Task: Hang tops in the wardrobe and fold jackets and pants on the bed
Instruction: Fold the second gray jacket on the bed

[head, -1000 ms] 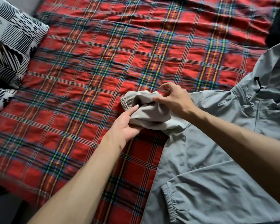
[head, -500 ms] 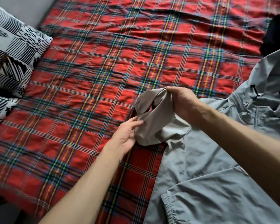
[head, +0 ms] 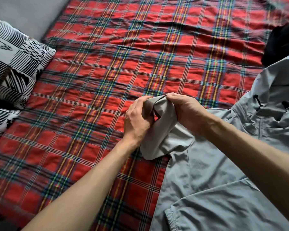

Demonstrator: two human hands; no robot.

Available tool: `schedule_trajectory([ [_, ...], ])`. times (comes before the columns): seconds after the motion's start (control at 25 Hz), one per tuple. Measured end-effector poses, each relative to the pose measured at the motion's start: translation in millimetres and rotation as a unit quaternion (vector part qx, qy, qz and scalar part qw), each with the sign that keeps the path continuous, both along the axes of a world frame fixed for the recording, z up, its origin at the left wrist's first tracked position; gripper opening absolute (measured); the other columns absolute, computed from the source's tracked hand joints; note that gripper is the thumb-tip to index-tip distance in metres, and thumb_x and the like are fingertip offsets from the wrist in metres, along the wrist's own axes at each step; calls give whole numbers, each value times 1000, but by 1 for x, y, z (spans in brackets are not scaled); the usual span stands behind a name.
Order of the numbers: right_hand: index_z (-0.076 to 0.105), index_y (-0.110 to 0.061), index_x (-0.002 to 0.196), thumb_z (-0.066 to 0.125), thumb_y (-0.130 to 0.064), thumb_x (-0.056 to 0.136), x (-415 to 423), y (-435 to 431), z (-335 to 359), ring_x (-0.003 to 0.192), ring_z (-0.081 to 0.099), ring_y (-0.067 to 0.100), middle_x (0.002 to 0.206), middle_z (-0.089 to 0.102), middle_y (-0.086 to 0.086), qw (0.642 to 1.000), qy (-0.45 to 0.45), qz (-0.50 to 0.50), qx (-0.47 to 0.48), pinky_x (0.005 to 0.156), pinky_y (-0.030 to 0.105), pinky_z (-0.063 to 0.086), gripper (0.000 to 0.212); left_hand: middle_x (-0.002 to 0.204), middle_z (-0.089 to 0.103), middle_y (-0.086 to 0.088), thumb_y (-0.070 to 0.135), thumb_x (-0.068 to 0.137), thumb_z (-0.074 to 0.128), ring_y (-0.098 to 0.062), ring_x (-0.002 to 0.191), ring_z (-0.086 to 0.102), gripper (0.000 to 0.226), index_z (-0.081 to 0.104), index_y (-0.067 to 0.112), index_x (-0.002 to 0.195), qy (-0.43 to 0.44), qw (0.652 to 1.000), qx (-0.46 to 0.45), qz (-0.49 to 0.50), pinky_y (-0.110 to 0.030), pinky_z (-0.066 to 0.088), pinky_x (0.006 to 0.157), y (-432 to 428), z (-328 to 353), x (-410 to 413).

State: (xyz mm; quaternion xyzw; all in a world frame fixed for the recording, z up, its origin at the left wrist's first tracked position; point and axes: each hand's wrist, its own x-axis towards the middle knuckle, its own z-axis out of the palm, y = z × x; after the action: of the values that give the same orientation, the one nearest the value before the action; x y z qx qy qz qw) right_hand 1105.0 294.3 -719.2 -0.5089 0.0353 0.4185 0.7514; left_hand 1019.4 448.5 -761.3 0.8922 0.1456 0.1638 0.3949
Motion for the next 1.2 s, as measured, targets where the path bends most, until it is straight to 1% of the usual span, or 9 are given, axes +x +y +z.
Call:
schedule_trajectory([
  [0.12, 58, -11, 88, 51, -11, 96, 4, -1, 6, 72, 58, 16, 79, 58, 4, 999, 4, -2, 43, 73, 26, 49, 11, 97, 74, 5, 17, 85, 70, -14, 88, 67, 26, 69, 28, 109, 4, 988, 83, 127, -30, 52, 73, 15, 9, -2],
  [0.24, 56, -10, 87, 50, -10, 96, 7, -2, 12, 67, 58, 14, 77, 57, 4, 998, 4, -3, 60, 66, 23, 52, 11, 90, 75, 5, 10, 85, 63, -17, 84, 68, 27, 72, 29, 102, 45, 978, 58, 195, -24, 48, 68, 44, 11, -10],
  [0.48, 56, -20, 79, 50, -13, 100, 21, -7, 14, 72, 46, 7, 74, 52, -6, 970, -197, -25, -138, 71, 22, 38, 24, 67, 61, 8, 31, 72, 64, -4, 61, 53, 21, 68, 11, 76, 94, 983, -144, 62, -24, 37, 61, 74, 74, 2],
  [0.68, 61, -26, 81, 57, -27, 93, -5, -115, 33, 84, 58, 7, 85, 60, -9, 986, -144, -36, -76, 78, 23, 43, 12, 76, 66, -2, 18, 86, 62, -12, 69, 63, 15, 63, 4, 90, 189, 851, -443, -210, -20, 52, 64, -22, 170, -6],
  [0.8, 66, -25, 84, 59, -27, 85, -59, -231, 26, 85, 67, 18, 94, 68, -1, 996, 3, -85, -30, 78, 29, 56, 8, 72, 55, -1, 20, 92, 64, -15, 70, 53, 15, 59, 14, 79, 297, 768, -457, -337, -22, 43, 62, -127, 150, -36],
  [0.88, 66, -21, 95, 47, -22, 93, -104, -306, 7, 84, 66, 22, 95, 69, 4, 985, 66, -104, -118, 76, 32, 58, 19, 75, 56, 7, 20, 97, 60, -7, 73, 52, 16, 59, 19, 81, 382, 707, -436, -406, -21, 43, 63, -214, 109, -71],
  [0.96, 61, -20, 113, 54, -30, 91, -152, -365, -12, 81, 69, 17, 104, 69, 7, 960, 110, -105, -236, 83, 34, 54, 26, 97, 60, 0, 16, 96, 62, -8, 90, 54, 11, 61, 13, 106, 452, 653, -406, -452, -27, 46, 81, -294, 59, -113],
  [1.08, 63, -17, 106, 83, -65, 47, -201, -409, -47, 72, 62, 17, 85, 66, 2, 908, 81, -89, -400, 59, 17, 49, 79, 110, 65, -5, 7, 90, 66, -9, 98, 59, 32, 62, 9, 122, 440, 734, -351, -379, -29, 48, 94, -330, -10, -141],
  [1.2, 52, -20, 114, 81, -34, 77, -232, -427, -80, 80, 58, 21, 91, 62, -1, 846, -52, -39, -530, 68, 23, 49, 49, 93, 71, -10, 9, 82, 69, -15, 72, 64, 14, 66, 20, 89, 395, 850, -329, -114, -36, 53, 81, -310, -50, -136],
])
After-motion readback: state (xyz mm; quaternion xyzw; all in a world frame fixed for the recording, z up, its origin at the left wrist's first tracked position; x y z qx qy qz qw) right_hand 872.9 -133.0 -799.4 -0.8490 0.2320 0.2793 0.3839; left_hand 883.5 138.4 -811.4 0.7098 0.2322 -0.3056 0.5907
